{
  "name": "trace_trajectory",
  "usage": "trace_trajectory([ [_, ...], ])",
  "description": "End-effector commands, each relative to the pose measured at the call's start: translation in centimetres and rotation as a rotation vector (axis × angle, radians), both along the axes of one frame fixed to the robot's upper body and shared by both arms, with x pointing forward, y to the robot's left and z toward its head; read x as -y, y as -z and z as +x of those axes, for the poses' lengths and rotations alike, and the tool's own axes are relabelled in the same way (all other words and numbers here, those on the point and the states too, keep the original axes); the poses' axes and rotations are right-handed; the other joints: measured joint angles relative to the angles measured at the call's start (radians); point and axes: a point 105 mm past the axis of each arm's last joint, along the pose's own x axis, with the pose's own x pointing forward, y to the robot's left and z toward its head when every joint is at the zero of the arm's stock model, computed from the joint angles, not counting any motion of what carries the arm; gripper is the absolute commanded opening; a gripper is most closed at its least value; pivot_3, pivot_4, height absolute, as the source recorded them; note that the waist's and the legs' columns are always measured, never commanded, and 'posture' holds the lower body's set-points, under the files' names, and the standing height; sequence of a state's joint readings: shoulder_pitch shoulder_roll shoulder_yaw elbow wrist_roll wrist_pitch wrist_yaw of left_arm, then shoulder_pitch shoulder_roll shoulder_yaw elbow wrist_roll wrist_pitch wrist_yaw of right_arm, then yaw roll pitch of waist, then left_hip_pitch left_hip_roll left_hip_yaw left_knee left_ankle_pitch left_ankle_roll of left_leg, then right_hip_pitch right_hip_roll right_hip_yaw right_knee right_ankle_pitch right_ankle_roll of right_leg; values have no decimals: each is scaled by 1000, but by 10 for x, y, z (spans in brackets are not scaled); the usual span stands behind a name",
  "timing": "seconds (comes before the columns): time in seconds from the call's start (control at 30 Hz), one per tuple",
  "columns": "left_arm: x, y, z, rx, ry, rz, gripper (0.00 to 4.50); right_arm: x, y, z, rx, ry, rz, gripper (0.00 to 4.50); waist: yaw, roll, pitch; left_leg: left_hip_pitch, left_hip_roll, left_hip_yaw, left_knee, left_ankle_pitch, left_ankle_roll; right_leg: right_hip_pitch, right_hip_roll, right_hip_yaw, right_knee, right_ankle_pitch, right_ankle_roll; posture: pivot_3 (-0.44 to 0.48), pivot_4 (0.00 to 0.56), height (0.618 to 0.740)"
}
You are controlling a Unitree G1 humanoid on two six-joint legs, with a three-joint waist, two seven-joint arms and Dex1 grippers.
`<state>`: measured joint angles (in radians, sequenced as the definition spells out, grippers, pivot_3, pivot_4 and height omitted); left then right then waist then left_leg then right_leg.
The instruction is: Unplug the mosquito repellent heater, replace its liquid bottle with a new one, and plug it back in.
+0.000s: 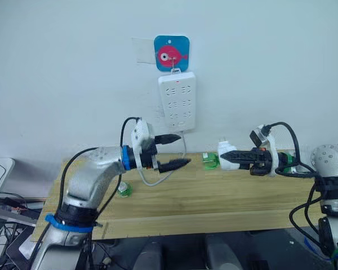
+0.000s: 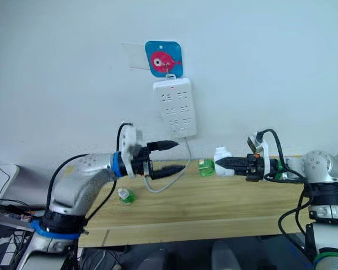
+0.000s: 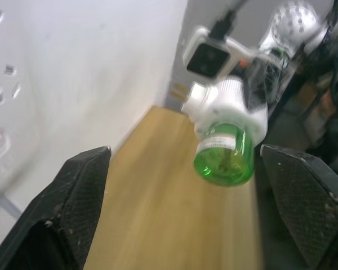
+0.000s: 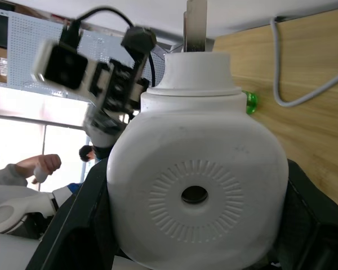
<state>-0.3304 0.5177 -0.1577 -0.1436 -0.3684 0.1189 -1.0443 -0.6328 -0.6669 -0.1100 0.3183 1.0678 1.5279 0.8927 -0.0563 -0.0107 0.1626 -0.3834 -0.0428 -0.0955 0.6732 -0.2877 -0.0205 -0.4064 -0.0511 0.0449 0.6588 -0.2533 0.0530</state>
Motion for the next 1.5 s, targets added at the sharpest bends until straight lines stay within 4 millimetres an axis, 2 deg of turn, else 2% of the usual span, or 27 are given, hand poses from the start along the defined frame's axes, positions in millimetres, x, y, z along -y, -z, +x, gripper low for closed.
trace_trajectory([
  [0.03,9,-3,-9,364,48,62,4494,4,-17,7,47,23,27,2978,8,0,0,0,0,0,0,0,0,-1,-1,0,0,0,0,-77,158,740],
  [0.1,12,-3,-8,528,39,70,4494,3,-20,7,45,19,34,2978,20,0,1,-1,0,-1,0,0,0,-1,-1,-1,0,0,-1,-77,158,740],
  [0.27,31,-5,-3,762,34,35,4494,-4,-23,4,41,-18,44,2978,27,0,1,-1,-1,-1,2,0,1,0,-2,-2,0,2,0,-69,151,740],
  [0.5,51,0,-1,862,58,9,4494,-9,-28,1,46,-55,48,2978,22,0,1,-1,-2,0,2,-1,2,0,-1,-2,1,2,1,-75,149,740],
  [0.77,49,3,5,872,40,10,4494,-9,-30,-2,52,-68,52,2978,20,0,0,-1,-1,-1,3,0,2,-1,3,-2,4,2,2,-87,149,740],
  [0.87,52,4,2,868,60,1,3914,-10,-30,-5,54,-79,56,2978,20,0,0,-1,-1,-1,3,0,2,-1,3,-2,4,2,2,-90,148,740],
  [1.03,54,7,1,855,72,1,2402,-10,-29,-6,53,-83,57,2978,20,0,1,-1,-1,-1,3,0,2,-1,3,-2,4,2,2,-92,150,740],
  [1.1,54,8,1,834,74,2,2267,-10,-29,-6,53,-83,56,2978,20,0,0,-1,-1,-1,3,0,2,-1,3,-2,4,2,2,-92,150,740],
  [1.23,57,10,0,605,83,-41,2267,-9,-27,-8,54,-88,34,2978,16,0,0,-1,-1,-1,3,0,2,-1,3,-2,4,2,2,-90,148,740],
  [1.37,57,-8,-11,154,156,-142,2267,-6,-25,-10,63,-87,2,2978,4,0,1,-3,-1,-2,3,0,2,-1,3,-3,3,2,2,-89,144,740],
  [1.43,52,-22,-11,-214,153,-249,2267,-4,-25,-10,74,-90,-11,2978,-2,1,1,-3,0,-4,3,0,2,-2,4,-4,4,2,2,-87,144,740],
  [1.5,48,-25,-16,-540,183,-300,2267,-4,-25,-13,83,-105,-21,2978,-4,1,1,-2,0,-5,4,0,2,-1,5,-4,5,1,3,-87,141,740],
])
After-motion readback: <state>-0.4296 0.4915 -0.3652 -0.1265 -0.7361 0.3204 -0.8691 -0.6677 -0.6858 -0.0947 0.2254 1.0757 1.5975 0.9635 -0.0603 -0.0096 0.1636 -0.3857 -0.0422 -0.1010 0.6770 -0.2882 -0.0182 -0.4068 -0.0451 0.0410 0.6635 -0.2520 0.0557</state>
